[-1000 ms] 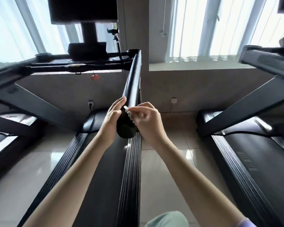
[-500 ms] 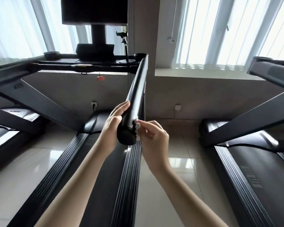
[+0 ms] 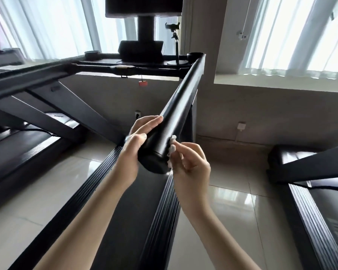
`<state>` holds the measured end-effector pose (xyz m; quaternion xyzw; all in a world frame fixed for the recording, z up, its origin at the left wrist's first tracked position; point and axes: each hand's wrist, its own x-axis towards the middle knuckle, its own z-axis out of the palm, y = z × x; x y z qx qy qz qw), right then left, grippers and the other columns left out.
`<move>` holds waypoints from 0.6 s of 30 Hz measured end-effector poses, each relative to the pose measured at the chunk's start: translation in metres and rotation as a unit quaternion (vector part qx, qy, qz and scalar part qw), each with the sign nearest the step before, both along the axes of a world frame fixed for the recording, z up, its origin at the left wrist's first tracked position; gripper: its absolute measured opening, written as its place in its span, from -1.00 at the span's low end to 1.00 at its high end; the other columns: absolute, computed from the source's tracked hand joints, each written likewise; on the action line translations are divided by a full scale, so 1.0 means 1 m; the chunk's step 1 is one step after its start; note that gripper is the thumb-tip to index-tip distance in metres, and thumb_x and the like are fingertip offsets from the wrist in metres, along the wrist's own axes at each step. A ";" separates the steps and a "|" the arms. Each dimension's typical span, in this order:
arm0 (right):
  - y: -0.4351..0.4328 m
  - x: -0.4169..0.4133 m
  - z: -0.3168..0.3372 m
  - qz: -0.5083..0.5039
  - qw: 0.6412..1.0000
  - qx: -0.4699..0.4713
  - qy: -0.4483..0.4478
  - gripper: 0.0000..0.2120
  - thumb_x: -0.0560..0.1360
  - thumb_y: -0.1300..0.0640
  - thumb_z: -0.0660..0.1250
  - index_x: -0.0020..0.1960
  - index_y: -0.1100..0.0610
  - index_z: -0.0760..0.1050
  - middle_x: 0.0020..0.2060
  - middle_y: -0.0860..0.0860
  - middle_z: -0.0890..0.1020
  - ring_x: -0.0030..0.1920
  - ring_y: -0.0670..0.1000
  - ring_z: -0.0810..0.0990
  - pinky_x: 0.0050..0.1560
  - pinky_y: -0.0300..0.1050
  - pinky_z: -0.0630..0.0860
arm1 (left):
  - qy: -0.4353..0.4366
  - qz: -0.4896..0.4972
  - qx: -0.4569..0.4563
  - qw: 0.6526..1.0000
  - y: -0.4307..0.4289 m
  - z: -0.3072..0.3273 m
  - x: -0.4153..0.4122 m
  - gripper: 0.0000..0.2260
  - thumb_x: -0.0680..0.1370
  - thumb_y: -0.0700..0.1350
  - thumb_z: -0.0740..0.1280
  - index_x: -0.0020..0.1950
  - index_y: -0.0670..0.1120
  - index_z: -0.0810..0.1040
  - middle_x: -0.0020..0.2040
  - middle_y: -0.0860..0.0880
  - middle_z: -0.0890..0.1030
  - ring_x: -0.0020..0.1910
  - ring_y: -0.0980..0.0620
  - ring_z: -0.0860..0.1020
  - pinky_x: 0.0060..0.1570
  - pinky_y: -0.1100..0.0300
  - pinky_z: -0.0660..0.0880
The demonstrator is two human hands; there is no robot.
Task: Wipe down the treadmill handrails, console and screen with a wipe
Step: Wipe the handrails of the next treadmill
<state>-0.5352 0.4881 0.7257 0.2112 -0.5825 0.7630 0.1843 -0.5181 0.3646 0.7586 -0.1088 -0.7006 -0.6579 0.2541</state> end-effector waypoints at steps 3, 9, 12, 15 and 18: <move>0.000 -0.015 -0.011 0.011 1.000 -0.007 -0.022 -0.70 0.47 0.27 0.41 -0.13 -0.16 0.66 -0.14 -0.16 0.58 -0.19 0.04 0.57 -0.16 0.00 0.49 | 0.002 0.049 -0.018 0.999 0.001 -0.001 0.002 -0.52 0.45 0.03 0.09 0.25 -0.13 0.56 0.23 -0.07 0.46 0.33 -0.07 0.40 0.42 -0.03 0.26; 0.006 0.006 -0.017 0.063 0.998 -0.007 0.016 -0.72 0.46 0.41 0.39 -0.06 0.03 0.65 -0.11 -0.08 0.57 -0.21 -0.15 0.55 -0.22 -0.34 0.44 | -0.014 0.219 0.005 0.976 0.026 0.003 0.017 -0.64 0.53 -0.07 0.03 0.10 0.01 0.59 0.08 -0.03 0.47 0.10 0.24 0.47 0.14 0.41 0.30; 0.012 -0.012 -0.012 0.059 0.996 0.035 0.063 -0.84 0.45 0.43 0.40 -0.07 0.22 0.66 -0.11 0.00 0.56 -0.17 -0.20 0.54 -0.22 -0.43 0.41 | -0.017 0.284 0.000 0.959 0.040 0.002 0.026 -0.67 0.56 -0.07 0.03 0.11 0.00 0.58 0.13 -0.03 0.54 0.15 0.26 0.48 0.15 0.46 0.29; 0.011 -0.021 -0.017 0.059 0.998 0.026 0.014 -0.83 0.45 0.45 0.38 -0.07 0.24 0.65 -0.12 0.03 0.54 -0.16 -0.27 0.55 -0.22 -0.47 0.42 | -0.025 0.327 -0.008 0.945 0.047 -0.001 0.035 -0.70 0.57 0.00 0.10 0.15 -0.01 0.57 0.19 -0.04 0.58 0.21 0.20 0.50 0.20 0.41 0.31; 0.009 -0.008 -0.028 0.076 0.997 0.003 -0.007 -0.89 0.48 0.36 0.38 -0.04 0.25 0.64 -0.10 -0.01 0.53 -0.18 -0.21 0.57 -0.22 -0.41 0.47 | -0.032 0.356 -0.010 0.934 0.051 -0.004 0.038 -0.63 0.48 0.17 0.15 0.14 0.05 0.57 -0.03 0.03 0.61 0.11 0.16 0.54 0.23 0.31 0.33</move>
